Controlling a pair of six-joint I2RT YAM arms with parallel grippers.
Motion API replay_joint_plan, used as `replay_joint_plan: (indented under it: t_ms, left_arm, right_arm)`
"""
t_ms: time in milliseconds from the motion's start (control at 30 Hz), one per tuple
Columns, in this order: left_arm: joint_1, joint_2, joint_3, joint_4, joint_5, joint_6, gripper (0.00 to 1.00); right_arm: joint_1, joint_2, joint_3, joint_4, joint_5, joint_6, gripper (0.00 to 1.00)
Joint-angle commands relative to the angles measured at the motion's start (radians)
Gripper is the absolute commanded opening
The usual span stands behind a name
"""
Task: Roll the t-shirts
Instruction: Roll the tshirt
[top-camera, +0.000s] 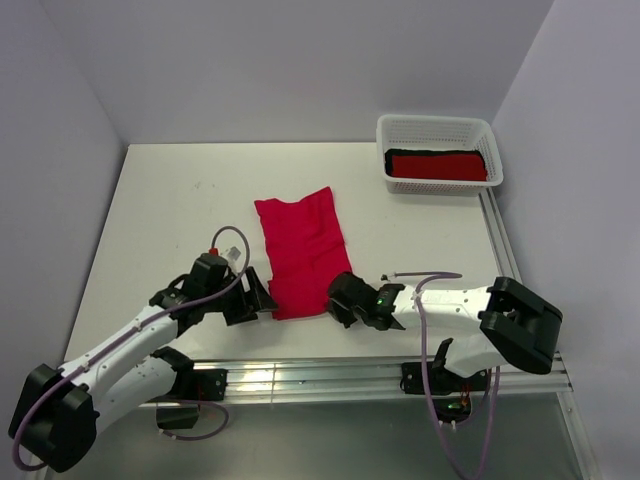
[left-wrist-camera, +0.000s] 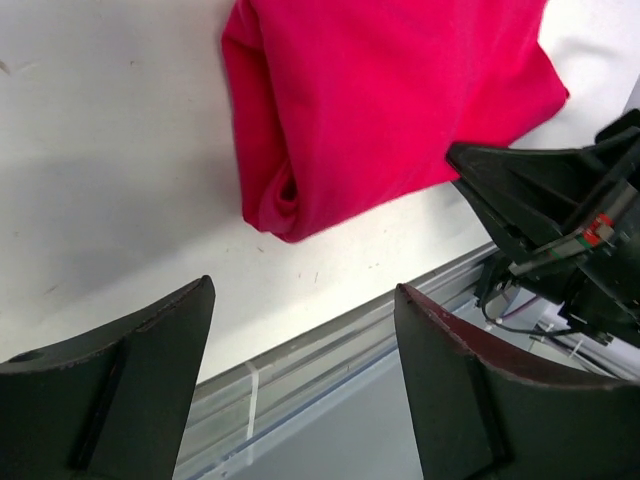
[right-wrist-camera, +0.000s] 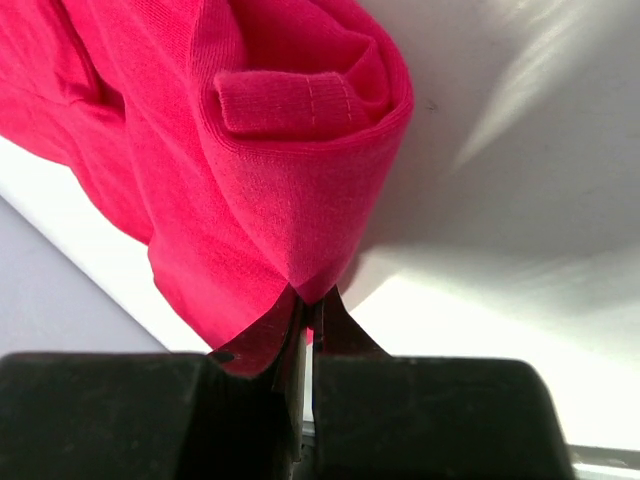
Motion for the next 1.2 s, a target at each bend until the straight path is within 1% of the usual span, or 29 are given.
replay_joint_plan:
  t_ms: [0,167,333,433,533,633,667,733,767,833,867,900,933,967,1000,1033,1100,1133,1167]
  left_arm:
    - [-0.044,0.021,-0.025,0.091,-0.064,-0.08,0.79]
    - [-0.086,0.093,-0.056,0.19,-0.102,-0.153,0.78]
    - [-0.112,0.138,-0.123,0.283,-0.136,-0.207,0.77]
    - [-0.127,0.185,-0.143,0.341,-0.16,-0.227,0.75]
    - [-0.13,0.239,-0.146,0.375,-0.171,-0.239,0.7]
    - [-0.13,0.289,-0.149,0.448,-0.16,-0.241,0.61]
    - [-0.13,0.3,-0.146,0.456,-0.16,-0.241,0.53]
    - [-0.133,0.326,-0.139,0.459,-0.163,-0.236,0.42]
    - [-0.133,0.331,-0.137,0.459,-0.166,-0.236,0.34]
    - [-0.132,0.34,-0.128,0.45,-0.169,-0.224,0.28]
    - [-0.132,0.343,-0.123,0.436,-0.169,-0.218,0.16]
    - [-0.132,0.346,-0.111,0.43,-0.157,-0.206,0.13]
    - [-0.132,0.352,-0.105,0.422,-0.153,-0.202,0.07]
    - [-0.132,0.357,-0.097,0.409,-0.145,-0.195,0.02]
    - [-0.133,0.363,-0.081,0.399,-0.13,-0.18,0.0]
    - [-0.132,0.374,-0.07,0.387,-0.123,-0.172,0.0]
    - [-0.13,0.382,-0.041,0.348,-0.101,-0.147,0.0]
    - [-0.129,0.392,-0.03,0.334,-0.09,-0.14,0.0]
    - [-0.118,0.397,-0.012,0.317,-0.081,-0.13,0.0]
  right_arm:
    - [-0.009,-0.035,0.036,-0.077,0.001,0.157,0.0]
    - [-0.014,-0.042,0.042,-0.07,-0.002,0.17,0.0]
    - [-0.015,-0.038,0.042,-0.056,-0.007,0.176,0.0]
    - [-0.015,-0.035,0.036,-0.039,-0.017,0.18,0.0]
    - [-0.017,-0.032,0.029,-0.028,-0.025,0.185,0.0]
    - [-0.017,-0.038,0.015,-0.019,-0.03,0.196,0.0]
    - [-0.017,-0.042,0.013,-0.019,-0.03,0.196,0.0]
    - [-0.017,-0.047,0.013,-0.025,-0.025,0.199,0.0]
    - [-0.017,-0.047,0.013,-0.024,-0.024,0.197,0.0]
    - [-0.015,-0.049,0.012,-0.025,-0.03,0.197,0.0]
    - [-0.017,-0.047,0.009,-0.007,-0.034,0.185,0.0]
    - [-0.02,-0.044,0.01,-0.002,-0.066,0.17,0.0]
    - [-0.028,-0.041,0.015,-0.004,-0.086,0.129,0.27]
    - [-0.035,-0.038,0.021,-0.03,-0.112,0.101,0.45]
    - [-0.06,-0.038,0.042,-0.054,-0.131,0.067,0.58]
    - [-0.069,-0.044,0.048,-0.076,-0.149,-0.011,0.74]
    - [-0.1,-0.088,0.039,-0.093,-0.169,-0.1,0.79]
    - [-0.109,-0.11,0.029,-0.094,-0.2,-0.19,0.82]
    - [-0.118,-0.133,0.013,-0.078,-0.221,-0.243,0.82]
